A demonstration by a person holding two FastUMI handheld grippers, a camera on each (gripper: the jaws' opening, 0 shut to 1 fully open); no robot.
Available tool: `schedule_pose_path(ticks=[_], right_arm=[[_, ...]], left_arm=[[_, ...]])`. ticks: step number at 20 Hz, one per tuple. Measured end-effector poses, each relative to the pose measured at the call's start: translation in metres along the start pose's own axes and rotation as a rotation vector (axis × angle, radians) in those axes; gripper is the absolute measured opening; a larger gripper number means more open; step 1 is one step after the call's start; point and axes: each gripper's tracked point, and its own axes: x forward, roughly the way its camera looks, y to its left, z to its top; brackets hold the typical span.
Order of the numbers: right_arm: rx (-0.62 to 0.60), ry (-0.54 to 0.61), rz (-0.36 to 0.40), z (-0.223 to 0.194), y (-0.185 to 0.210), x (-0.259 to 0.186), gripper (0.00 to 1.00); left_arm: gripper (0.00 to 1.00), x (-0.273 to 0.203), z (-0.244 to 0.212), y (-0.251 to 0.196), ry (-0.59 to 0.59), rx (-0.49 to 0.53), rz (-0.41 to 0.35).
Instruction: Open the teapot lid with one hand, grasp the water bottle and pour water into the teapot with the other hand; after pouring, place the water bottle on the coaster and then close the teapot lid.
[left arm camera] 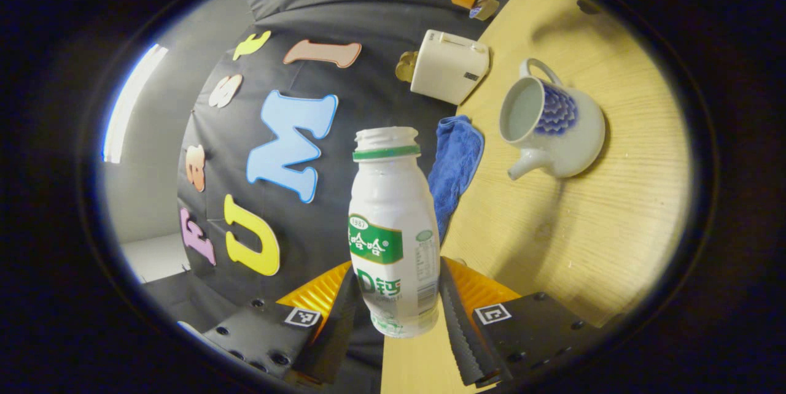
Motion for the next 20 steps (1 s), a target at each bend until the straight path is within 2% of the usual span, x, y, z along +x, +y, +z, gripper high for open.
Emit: schedule_pose_path(ticks=[10,20], right_arm=[[0.002,0.001,0.003,0.000,0.001,0.000,0.00],[-0.005,0.006,0.018,-0.001,0.005,-0.001,0.00]], left_arm=[[0.82,0.002,0.022,0.002,-0.041,0.201,0.032],[0.82,0.002,0.039,0.008,-0.075,0.336,0.077]])
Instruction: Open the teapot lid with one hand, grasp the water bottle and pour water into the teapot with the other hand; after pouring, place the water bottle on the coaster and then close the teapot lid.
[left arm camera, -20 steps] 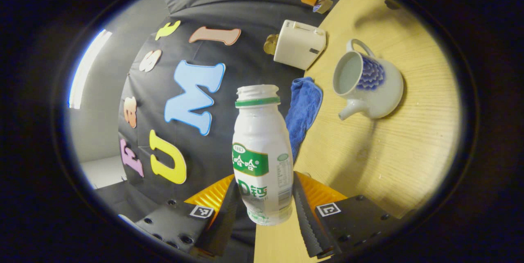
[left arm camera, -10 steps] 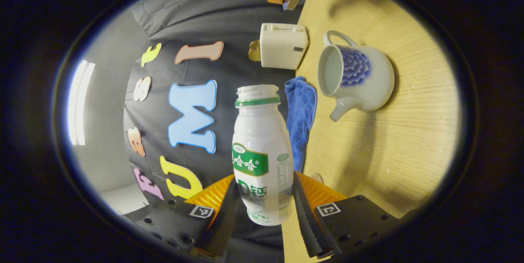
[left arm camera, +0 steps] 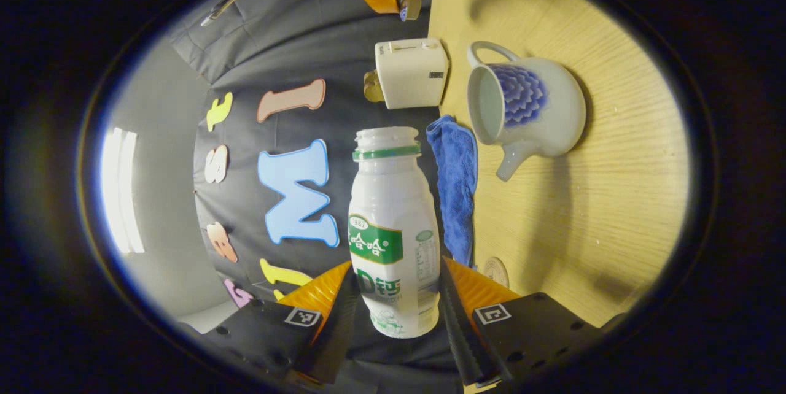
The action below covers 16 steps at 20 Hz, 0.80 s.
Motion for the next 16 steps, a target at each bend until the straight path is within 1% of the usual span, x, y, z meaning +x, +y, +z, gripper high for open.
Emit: schedule_pose_path(ticks=[9,16], right_arm=[[0.008,0.001,0.004,0.0004,-0.0007,0.0001,0.00],[0.013,0.001,0.007,0.0001,-0.0005,0.0008,0.00]], left_arm=[[0.82,0.0037,0.0056,0.0082,-0.013,0.077,0.028],[0.81,0.0040,0.0034,0.0099,-0.009,0.101,0.031]])
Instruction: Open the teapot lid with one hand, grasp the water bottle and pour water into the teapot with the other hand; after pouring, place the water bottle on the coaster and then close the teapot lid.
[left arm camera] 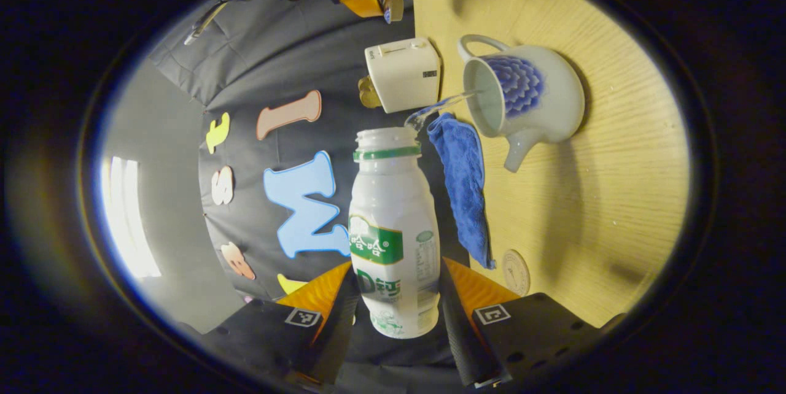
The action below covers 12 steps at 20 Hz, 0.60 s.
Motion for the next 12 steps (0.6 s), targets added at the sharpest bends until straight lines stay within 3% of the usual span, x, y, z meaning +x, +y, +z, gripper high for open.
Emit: schedule_pose_path(ticks=[9,11,12], right_arm=[[0.006,0.001,0.002,0.0014,-0.0013,0.0001,0.00],[0.010,0.000,0.004,0.0015,-0.0018,-0.0001,0.00],[0.010,-0.001,0.004,0.0012,-0.0012,-0.0002,0.00]], left_arm=[[0.82,0.0011,-0.0014,0.0033,-0.001,0.042,0.010],[0.76,0.0005,-0.0007,0.0039,-0.003,0.054,0.015],[0.81,0.0010,-0.0024,0.0042,-0.005,0.061,0.016]])
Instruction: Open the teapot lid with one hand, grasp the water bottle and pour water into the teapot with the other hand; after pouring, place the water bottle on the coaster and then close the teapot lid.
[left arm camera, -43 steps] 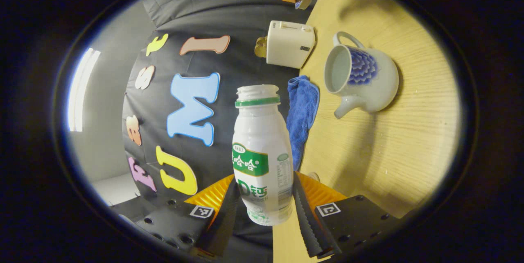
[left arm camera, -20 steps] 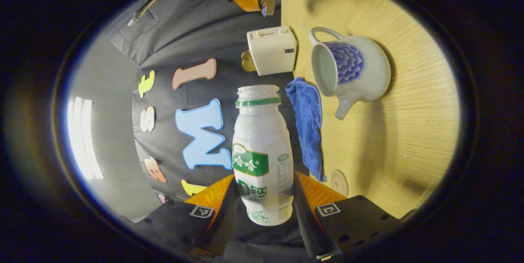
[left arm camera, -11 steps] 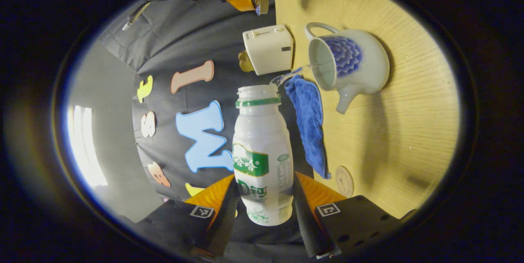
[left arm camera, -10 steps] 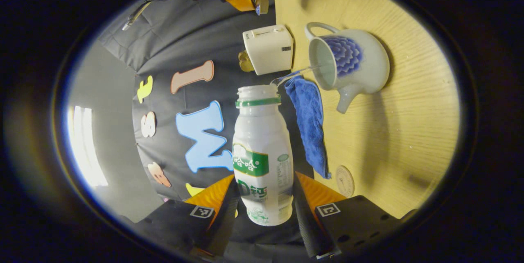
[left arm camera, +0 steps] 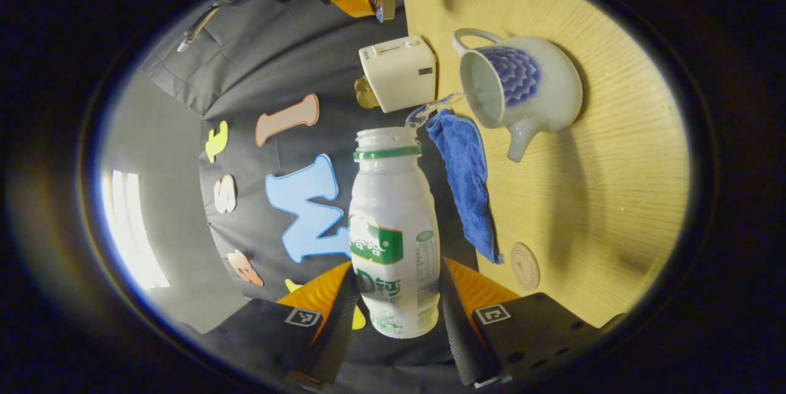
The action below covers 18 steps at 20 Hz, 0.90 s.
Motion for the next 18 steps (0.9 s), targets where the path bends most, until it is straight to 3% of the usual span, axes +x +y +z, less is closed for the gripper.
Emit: schedule_pose_path(ticks=[2,3,4,6,7,9,11,12,13,17,18], right_arm=[[0.000,-0.001,0.001,-0.0004,-0.0006,0.0000,0.00],[0.000,0.000,0.001,-0.0003,-0.0006,0.0001,0.00],[0.000,0.000,0.002,0.0002,0.0000,0.0001,0.00],[0.000,-0.001,0.002,0.0003,-0.0001,0.0003,0.00],[0.001,-0.001,0.002,0.0007,-0.0001,0.0005,0.00],[0.003,-0.002,0.003,-0.0001,-0.0013,0.0005,0.00],[0.005,-0.001,0.004,0.0003,-0.0004,0.0005,0.00],[0.006,0.000,0.004,0.0000,-0.0006,0.0008,0.00],[0.007,0.000,0.004,0.0001,-0.0006,0.0008,0.00],[0.011,-0.001,0.006,0.0002,-0.0009,0.0009,0.00],[0.011,-0.001,0.006,0.0002,-0.0014,0.0008,0.00]], left_arm=[[0.76,0.0009,-0.0004,0.0010,-0.001,0.012,0.002],[0.81,0.0005,0.0003,0.0013,-0.003,0.019,0.005],[0.76,0.0001,-0.0003,0.0017,-0.003,0.026,0.008],[0.76,0.0014,-0.0013,0.0027,-0.005,0.038,0.012],[0.81,0.0015,-0.0007,0.0033,-0.006,0.044,0.015],[0.76,0.0011,-0.0004,0.0036,-0.011,0.059,0.021],[0.76,0.0006,0.0007,0.0045,-0.016,0.074,0.028],[0.81,0.0011,-0.0003,0.0055,-0.017,0.080,0.030],[0.76,0.0019,-0.0001,0.0050,-0.019,0.086,0.032],[0.81,0.0025,-0.0033,0.0098,-0.028,0.121,0.039],[0.76,0.0027,-0.0045,0.0096,-0.031,0.130,0.041]])
